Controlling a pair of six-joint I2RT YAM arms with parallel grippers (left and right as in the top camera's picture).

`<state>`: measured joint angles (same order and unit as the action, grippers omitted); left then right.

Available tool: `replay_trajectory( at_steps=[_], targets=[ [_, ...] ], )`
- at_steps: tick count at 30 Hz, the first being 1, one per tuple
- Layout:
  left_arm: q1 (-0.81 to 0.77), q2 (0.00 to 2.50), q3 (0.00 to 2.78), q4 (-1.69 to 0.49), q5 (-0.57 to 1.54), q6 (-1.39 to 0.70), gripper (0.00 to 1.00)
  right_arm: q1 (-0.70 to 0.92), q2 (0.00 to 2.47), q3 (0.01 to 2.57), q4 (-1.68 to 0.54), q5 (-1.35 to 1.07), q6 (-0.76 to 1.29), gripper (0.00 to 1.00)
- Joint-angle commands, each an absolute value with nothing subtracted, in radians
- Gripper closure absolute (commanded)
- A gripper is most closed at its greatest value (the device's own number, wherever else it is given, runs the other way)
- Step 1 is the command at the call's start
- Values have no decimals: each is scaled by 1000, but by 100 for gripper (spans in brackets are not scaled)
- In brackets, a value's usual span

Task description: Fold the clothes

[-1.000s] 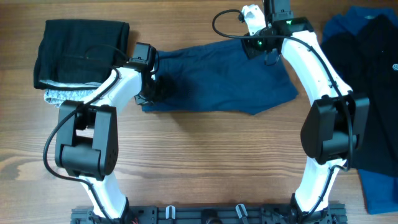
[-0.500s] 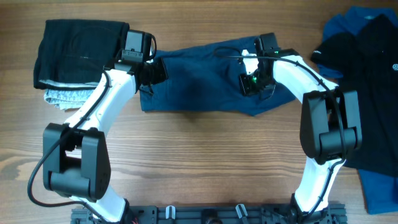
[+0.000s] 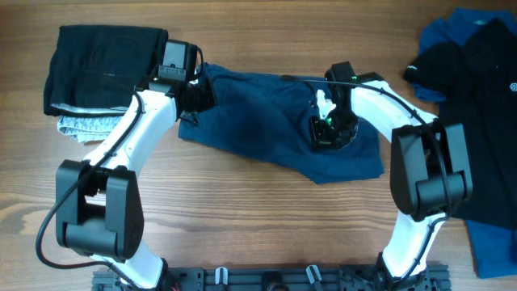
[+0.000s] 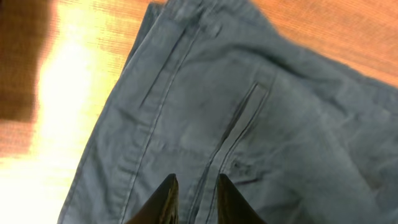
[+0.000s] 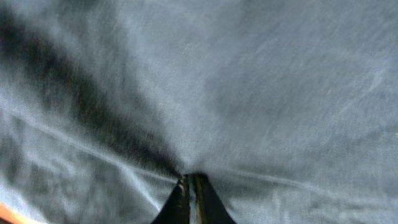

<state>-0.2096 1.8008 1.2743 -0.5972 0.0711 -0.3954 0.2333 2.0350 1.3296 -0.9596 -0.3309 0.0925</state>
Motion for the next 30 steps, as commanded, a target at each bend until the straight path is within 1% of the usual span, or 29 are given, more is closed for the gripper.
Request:
replay_trajectory(
  at_steps=[1,2,3,4,5,6,10,13,15,16,18,21,23,28,30],
  targets=[
    [-211,1824,1277,-634,52,-398,79,238,1898,1459,-960,-293,-10,88],
    [-211,1837,1277,-646,52,-406,79,238,1875,1483,-944,-293,-24,77],
    [-211,1850,1277,-655,56,-421,80,238,1855,1504,-919,-291,-36,70],
    [-211,1867,1277,-667,63,-450,80,238,1835,1519,-871,-292,-69,67],
    [-211,1885,1277,-675,76,-471,81,239,1822,1519,-815,-292,-112,53],
    [-211,1899,1277,-680,94,-484,81,238,1821,1519,-765,-292,-157,50],
    [-211,1953,1277,-690,214,-488,82,239,1872,1510,-637,-293,-322,46],
    [-211,1975,1277,-697,220,-506,82,239,1945,1510,-579,-316,-434,44],
    [-211,1979,1277,-697,220,-511,82,239,2006,1510,-531,-378,-569,44],
    [-211,1979,1277,-697,220,-511,82,239,2024,1510,-509,-400,-600,44],
    [-211,1979,1276,-697,220,-511,81,239,2063,1510,-445,-453,-653,47],
    [-211,1979,1275,-698,219,-511,80,239,2082,1510,-364,-535,-656,56],
    [-211,1979,1275,-698,219,-511,81,246,2087,1510,-330,-551,-655,59],
    [-211,1979,1275,-697,199,-533,81,295,2131,1510,-262,-551,-656,58],
    [-212,1979,1275,-698,189,-533,81,309,2162,1510,-248,-547,-655,53]
  ],
)
